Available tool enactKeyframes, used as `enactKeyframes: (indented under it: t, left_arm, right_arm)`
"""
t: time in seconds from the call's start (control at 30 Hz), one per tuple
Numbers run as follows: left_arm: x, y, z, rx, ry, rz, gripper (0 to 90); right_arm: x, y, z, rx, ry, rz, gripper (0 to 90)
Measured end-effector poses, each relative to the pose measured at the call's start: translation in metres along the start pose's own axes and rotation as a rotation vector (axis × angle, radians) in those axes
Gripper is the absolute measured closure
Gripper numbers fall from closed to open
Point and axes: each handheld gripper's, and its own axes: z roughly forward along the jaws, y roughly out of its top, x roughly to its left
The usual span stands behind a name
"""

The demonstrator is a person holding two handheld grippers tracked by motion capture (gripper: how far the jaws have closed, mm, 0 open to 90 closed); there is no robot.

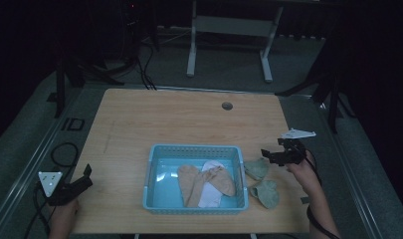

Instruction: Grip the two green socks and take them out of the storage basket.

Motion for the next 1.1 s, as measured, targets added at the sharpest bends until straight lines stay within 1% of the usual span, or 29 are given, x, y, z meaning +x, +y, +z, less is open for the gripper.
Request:
enactKeyframes:
  t: [0.03, 0.1, 0.17, 0.23, 0.3, 0.5, 0.73, 0.77, 0.9, 0.97, 1.1]
  left_arm:
    - [0.0, 0.0, 0.0, 0.0, 0.0, 0.0, 0.4]
    - [0.0, 0.0, 0.0, -0.001, 0.0, 0.0, 0.4]
    - [0.0, 0.0, 0.0, -0.001, -0.001, 0.0, 0.4]
    - [0.0, 0.0, 0.0, -0.001, -0.001, 0.0, 0.4]
    - [0.0, 0.0, 0.0, 0.0, -0.001, 0.0, 0.4]
    - [0.0, 0.0, 0.0, 0.0, -0.001, 0.0, 0.4]
    - [0.0, 0.0, 0.0, 0.001, -0.001, -0.001, 0.4]
    - [0.0, 0.0, 0.0, 0.002, -0.001, -0.001, 0.4]
    - [0.0, 0.0, 0.0, 0.001, -0.002, -0.001, 0.4]
    - [0.0, 0.0, 0.0, 0.002, -0.002, -0.001, 0.4]
    - [0.0, 0.0, 0.0, 0.001, -0.002, -0.003, 0.4]
  right_arm:
    - [-0.001, -0.002, -0.001, -0.017, -0.017, 0.008, 11.3]
    - [-0.005, -0.006, -0.002, -0.048, -0.049, 0.046, 11.3]
    - [-0.008, -0.011, -0.004, -0.064, -0.07, 0.072, 11.3]
    - [-0.011, -0.016, -0.004, -0.066, -0.09, 0.088, 11.3]
    - [-0.012, -0.021, -0.005, -0.064, -0.107, 0.091, 11.2]
    - [-0.017, -0.037, -0.009, -0.076, -0.151, 0.139, 11.3]
    - [-0.021, -0.054, -0.018, -0.118, -0.233, 0.198, 11.2]
    - [-0.021, -0.056, -0.02, -0.125, -0.234, 0.204, 11.2]
    - [-0.019, -0.066, -0.026, -0.138, -0.262, 0.214, 11.0]
    - [-0.018, -0.07, -0.029, -0.145, -0.285, 0.215, 11.0]
    - [-0.016, -0.079, -0.035, -0.152, -0.284, 0.217, 11.0]
